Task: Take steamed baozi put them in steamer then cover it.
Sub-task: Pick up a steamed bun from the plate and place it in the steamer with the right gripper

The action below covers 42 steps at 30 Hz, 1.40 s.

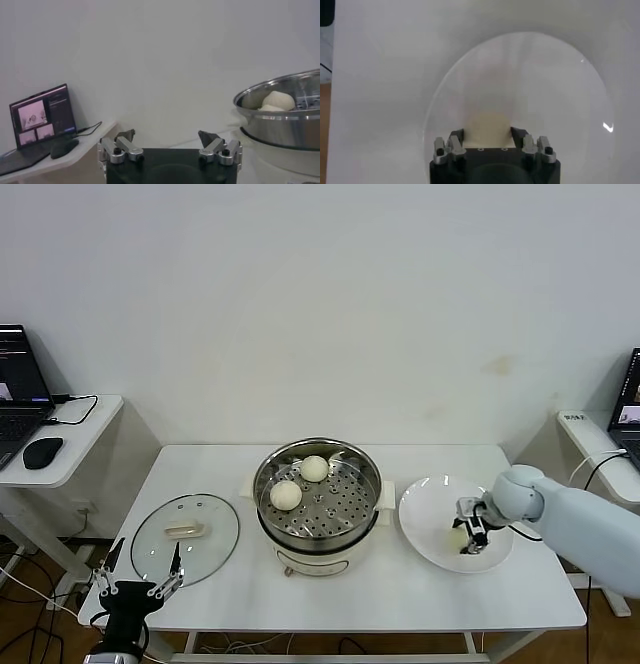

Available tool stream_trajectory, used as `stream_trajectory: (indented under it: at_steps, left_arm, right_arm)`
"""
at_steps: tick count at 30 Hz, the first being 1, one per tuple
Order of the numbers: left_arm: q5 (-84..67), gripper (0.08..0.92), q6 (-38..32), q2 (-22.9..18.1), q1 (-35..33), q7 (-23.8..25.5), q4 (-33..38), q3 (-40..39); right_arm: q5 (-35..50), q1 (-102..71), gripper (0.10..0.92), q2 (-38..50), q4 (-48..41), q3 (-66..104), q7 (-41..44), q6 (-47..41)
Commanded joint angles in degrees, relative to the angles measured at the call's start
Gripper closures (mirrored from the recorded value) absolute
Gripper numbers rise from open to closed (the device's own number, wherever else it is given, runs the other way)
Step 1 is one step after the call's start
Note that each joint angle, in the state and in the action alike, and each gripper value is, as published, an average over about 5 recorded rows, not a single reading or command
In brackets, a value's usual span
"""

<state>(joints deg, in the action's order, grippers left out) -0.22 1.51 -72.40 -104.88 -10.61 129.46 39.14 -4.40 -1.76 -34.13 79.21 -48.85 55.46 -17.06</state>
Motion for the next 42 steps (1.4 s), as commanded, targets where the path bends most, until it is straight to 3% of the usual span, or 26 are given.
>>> stream_trajectory:
  at_steps: [1,12,23,31,42]
  left_arm:
    - [0.00,0.177,-0.01,0.12,-0.02,0.00,0.08,0.05]
    - [-0.20,0.177,0.14,0.76,0.64,0.08,0.57,-0.07]
    - [-0.62,0.177,0.12,0.63,0.61,0.07,1.28,0.58]
    - [-0.80,0.177,0.08,-0.06,0.55,0.02,1.60,1.51]
    - [-0.96,0.177,0.13,-0.95,0.84,0.02,1.95,2.35]
  right_arm:
    - [2.81,6.57,0.423,1.28,1.75,-1.79,0.85,-0.04]
    - [11.20,24.30,0.423,1.50,5.06,-8.08,2.88,-0.36]
    - [18.21,40.66,0.423,-10.22,7.58,-16.61,2.19,-1.65]
    - [21.67,39.17,0.423,-21.10,8.30,-20.16,-1.29,-0.49]
    - [17.59,34.59,0.423,-31.29,5.15,-23.32,0.99,8.11]
